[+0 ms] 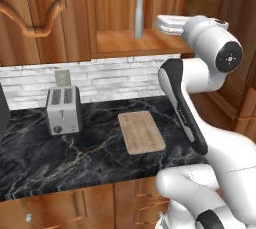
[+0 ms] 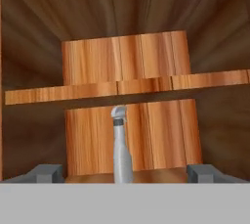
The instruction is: Grab the spray bottle from the cabinet, then place it next to the cutting board for sanitizing. Then grab the dish brush from the countertop next to the sink and place it next to the cutting board.
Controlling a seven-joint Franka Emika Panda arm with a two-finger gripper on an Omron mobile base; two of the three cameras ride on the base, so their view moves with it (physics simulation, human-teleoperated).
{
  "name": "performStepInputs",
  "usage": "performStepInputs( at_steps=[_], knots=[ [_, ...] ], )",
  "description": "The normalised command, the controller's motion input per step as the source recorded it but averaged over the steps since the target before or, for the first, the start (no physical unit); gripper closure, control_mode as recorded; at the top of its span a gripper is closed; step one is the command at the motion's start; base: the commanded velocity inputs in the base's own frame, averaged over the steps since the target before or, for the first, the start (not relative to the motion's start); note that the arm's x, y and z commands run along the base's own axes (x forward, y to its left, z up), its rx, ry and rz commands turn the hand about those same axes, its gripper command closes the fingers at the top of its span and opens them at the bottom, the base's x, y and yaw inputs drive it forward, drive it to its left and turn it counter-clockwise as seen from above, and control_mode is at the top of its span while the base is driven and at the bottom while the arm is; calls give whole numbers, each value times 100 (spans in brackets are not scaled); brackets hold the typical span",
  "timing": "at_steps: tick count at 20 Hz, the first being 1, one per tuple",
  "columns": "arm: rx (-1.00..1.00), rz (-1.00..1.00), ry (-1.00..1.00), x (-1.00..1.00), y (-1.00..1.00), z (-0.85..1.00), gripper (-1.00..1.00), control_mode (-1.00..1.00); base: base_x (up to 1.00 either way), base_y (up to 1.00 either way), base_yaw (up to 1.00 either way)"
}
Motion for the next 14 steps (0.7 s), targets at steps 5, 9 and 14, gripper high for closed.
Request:
performStepInputs(
  at_steps=[5,9,14],
  knots=[
    [3,0,8,72,0,0,-100,-100,0,0,0],
    [0,0,5,68,0,0,-100,-100,0,0,0],
    [0,0,5,61,0,0,-100,-100,0,0,0]
  ],
)
